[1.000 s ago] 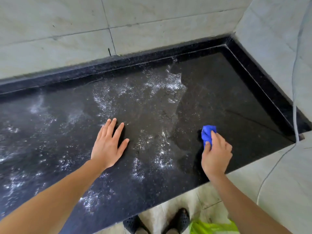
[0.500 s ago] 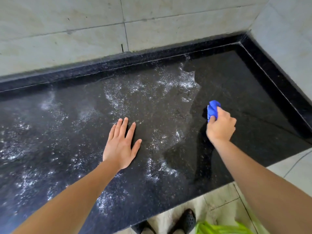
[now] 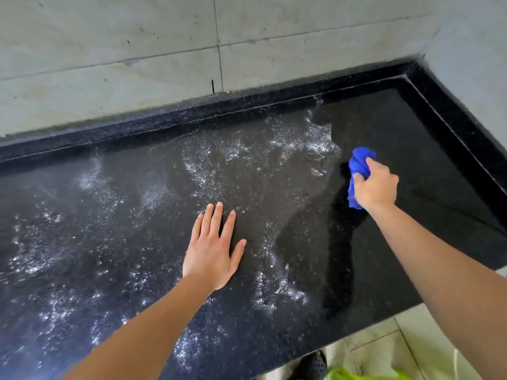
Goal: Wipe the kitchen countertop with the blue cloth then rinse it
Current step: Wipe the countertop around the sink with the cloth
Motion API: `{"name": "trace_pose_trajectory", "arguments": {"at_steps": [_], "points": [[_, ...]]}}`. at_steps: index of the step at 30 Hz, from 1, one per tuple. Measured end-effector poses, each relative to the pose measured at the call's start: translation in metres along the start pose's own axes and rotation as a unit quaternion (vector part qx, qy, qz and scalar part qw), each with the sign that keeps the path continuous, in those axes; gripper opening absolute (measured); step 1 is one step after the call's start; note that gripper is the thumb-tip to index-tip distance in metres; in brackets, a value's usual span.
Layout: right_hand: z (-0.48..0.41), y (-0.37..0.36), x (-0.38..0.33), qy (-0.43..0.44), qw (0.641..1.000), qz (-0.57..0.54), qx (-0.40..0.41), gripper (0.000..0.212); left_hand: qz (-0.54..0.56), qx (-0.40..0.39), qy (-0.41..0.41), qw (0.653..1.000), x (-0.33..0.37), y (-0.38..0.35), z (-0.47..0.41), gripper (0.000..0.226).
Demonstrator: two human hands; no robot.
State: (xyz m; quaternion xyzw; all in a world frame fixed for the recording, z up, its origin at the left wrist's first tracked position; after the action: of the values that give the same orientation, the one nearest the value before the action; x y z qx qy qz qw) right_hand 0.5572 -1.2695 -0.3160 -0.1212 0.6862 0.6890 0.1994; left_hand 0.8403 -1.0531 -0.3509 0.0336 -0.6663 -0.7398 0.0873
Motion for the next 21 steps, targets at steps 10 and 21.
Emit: {"name": "trace_pose_trajectory", "arguments": {"at_steps": [10, 21], "points": [[0.1, -0.023, -0.055, 0.265, 0.918, -0.145, -0.257, 0.047, 0.006, -0.014, 0.001, 1.0, 0.0, 0.002, 0.0, 0.065], [-0.037, -0.044, -0.049, 0.097, 0.993, 0.051, 0.038, 0.043, -0.01, -0.025, 0.012, 1.0, -0.001, 0.0, -0.001, 0.064]]}}
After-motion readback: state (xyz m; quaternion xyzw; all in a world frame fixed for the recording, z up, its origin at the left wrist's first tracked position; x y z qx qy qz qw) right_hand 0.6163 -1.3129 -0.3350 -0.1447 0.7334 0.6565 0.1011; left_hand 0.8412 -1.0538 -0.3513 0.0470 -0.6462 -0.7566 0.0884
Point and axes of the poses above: each hand's wrist, its own z-axis away from the middle knuckle, its own y-axis out of the back of the hand, x = y × z, the point moved 2 cm from there along -z, towards the middle knuckle, and after that the axes turned 5 degrees about y, right-handed, at the moved point
